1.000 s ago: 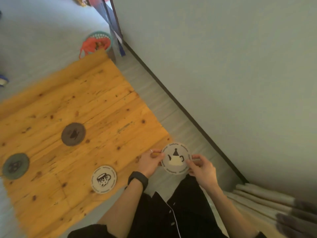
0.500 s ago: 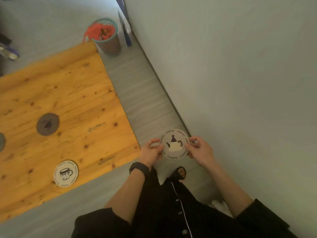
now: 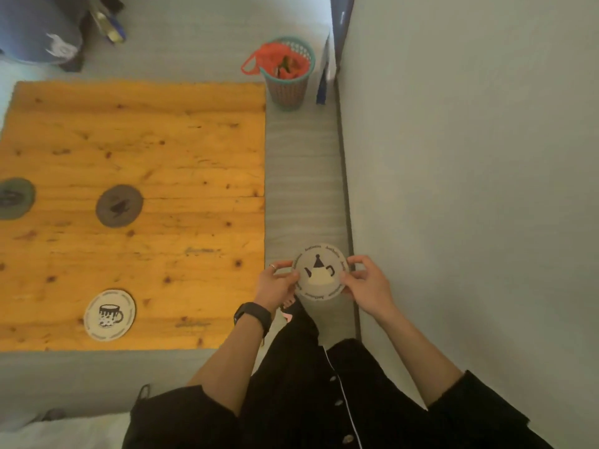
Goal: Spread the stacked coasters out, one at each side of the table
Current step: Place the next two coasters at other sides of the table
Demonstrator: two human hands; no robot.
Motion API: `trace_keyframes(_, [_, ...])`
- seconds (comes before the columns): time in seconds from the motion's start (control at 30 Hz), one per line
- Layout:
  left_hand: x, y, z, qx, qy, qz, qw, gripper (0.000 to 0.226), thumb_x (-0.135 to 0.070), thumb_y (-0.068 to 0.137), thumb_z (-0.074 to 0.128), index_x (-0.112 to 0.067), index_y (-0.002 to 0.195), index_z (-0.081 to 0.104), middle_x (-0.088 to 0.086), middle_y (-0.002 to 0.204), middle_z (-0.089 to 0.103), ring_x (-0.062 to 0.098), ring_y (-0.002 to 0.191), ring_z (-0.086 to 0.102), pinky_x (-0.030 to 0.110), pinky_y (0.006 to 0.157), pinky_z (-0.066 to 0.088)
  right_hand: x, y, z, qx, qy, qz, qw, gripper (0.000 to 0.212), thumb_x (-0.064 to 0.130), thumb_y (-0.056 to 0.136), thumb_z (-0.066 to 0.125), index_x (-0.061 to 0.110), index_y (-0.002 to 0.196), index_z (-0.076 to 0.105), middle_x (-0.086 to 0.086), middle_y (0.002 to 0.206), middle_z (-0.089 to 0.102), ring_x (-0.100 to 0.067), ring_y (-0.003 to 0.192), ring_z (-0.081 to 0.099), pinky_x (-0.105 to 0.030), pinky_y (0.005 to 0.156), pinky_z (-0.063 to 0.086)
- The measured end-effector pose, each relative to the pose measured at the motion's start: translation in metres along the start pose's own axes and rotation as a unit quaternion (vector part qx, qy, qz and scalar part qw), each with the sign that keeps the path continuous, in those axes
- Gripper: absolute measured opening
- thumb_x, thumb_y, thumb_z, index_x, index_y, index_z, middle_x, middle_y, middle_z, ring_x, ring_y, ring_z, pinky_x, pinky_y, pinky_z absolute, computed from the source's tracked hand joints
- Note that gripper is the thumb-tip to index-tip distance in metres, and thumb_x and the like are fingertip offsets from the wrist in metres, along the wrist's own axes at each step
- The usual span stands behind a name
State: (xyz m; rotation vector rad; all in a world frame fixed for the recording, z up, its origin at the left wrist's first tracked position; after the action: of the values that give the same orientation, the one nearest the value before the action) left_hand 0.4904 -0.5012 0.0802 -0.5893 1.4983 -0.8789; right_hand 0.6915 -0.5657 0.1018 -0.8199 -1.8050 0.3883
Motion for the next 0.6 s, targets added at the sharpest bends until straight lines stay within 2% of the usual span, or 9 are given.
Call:
trace_keyframes(0.03, [-0.012,0.005,-0.001,-0.005,-0.013,0.003,1.0,0.026,-0.005,0.091,0.066,-0.01,0.115,0.058,0.009,0.092,0.069,0.015,0.071,0.068,0.022,0.057,0.056,0.014,0.012,-0.001,0.01,-0.008,-0.005,1.0,0.024,0.018,0.094,0.068,0.032,0.109,0.056,0.009,0.091,0.072,-0.004,0.072,0.075,-0.021,0.061,0.06])
trace_keyframes(0.13, [-0.036,0.017,-0.009,-0.032,-0.062,-0.004,0.998,0.025,-0.005,0.091,0.065,-0.012,0.113,0.057,0.012,0.095,0.068,0.019,0.079,0.064,0.03,0.072,0.057,0.052,0.044,0.002,0.04,-0.036,-0.017,0.998,0.023,0.017,0.094,0.068,0.027,0.112,0.057,0.01,0.091,0.069,-0.005,0.072,0.073,-0.016,0.057,0.057])
trace_keyframes(0.23, [-0.059,0.03,-0.022,-0.068,-0.106,-0.002,0.992,0.02,-0.007,0.091,0.066,-0.016,0.108,0.058,0.011,0.097,0.069,0.019,0.08,0.064,0.033,0.076,0.055,0.09,0.078,0.013,0.082,-0.077,-0.042,0.993,0.023,0.018,0.095,0.068,0.03,0.11,0.056,0.007,0.091,0.071,-0.004,0.066,0.073,-0.016,0.054,0.055])
trace_keyframes(0.3, [-0.069,0.039,-0.032,-0.106,-0.133,-0.01,0.985,0.019,-0.01,0.09,0.067,-0.017,0.106,0.059,0.014,0.102,0.07,0.023,0.085,0.064,0.041,0.084,0.056,0.116,0.103,0.023,0.116,-0.115,-0.059,0.985,0.022,0.021,0.094,0.068,0.03,0.111,0.056,0.004,0.094,0.073,-0.006,0.066,0.072,-0.016,0.053,0.053])
trace_keyframes(0.37, [-0.078,0.048,-0.041,-0.142,-0.163,-0.018,0.976,0.021,-0.012,0.09,0.068,-0.015,0.11,0.06,0.015,0.105,0.071,0.029,0.092,0.066,0.05,0.092,0.055,0.142,0.132,0.038,0.157,-0.149,-0.078,0.973,0.022,0.022,0.094,0.069,0.029,0.111,0.058,0.002,0.097,0.072,-0.009,0.074,0.072,-0.015,0.052,0.053])
trace_keyframes(0.43, [-0.089,0.057,-0.052,-0.182,-0.19,-0.027,0.964,0.025,-0.014,0.09,0.068,-0.012,0.115,0.06,0.016,0.108,0.071,0.033,0.098,0.067,0.05,0.092,0.055,0.166,0.16,0.056,0.197,-0.194,-0.097,0.956,0.02,0.024,0.094,0.069,0.031,0.109,0.058,0.003,0.098,0.072,-0.01,0.078,0.073,-0.018,0.057,0.055])
trace_keyframes(0.53, [-0.106,0.069,-0.067,-0.236,-0.243,-0.028,0.941,0.028,-0.017,0.091,0.067,-0.013,0.118,0.06,0.013,0.112,0.07,0.028,0.099,0.066,0.043,0.085,0.055,0.2,0.201,0.088,0.277,-0.251,-0.123,0.919,0.019,0.024,0.094,0.068,0.037,0.1,0.055,0.003,0.102,0.075,-0.005,0.071,0.074,-0.023,0.064,0.06])
trace_keyframes(0.6, [-0.113,0.074,-0.07,-0.288,-0.278,-0.042,0.915,0.03,-0.019,0.091,0.067,-0.012,0.119,0.061,0.011,0.111,0.07,0.025,0.095,0.066,0.038,0.079,0.054,0.224,0.225,0.11,0.338,-0.296,-0.136,0.883,0.02,0.026,0.094,0.067,0.04,0.098,0.054,0.002,0.105,0.074,-0.009,0.077,0.075,-0.034,0.074,0.063])
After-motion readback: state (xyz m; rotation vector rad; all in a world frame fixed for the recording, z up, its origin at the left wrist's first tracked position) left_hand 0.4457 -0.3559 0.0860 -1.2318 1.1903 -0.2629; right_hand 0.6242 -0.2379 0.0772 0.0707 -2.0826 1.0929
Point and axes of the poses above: each hand's wrist, its own y-axis towards the middle knuckle, its own z-axis out of the palm, x = y × z, the point moved 3 cm from there along y, towards the middle knuckle
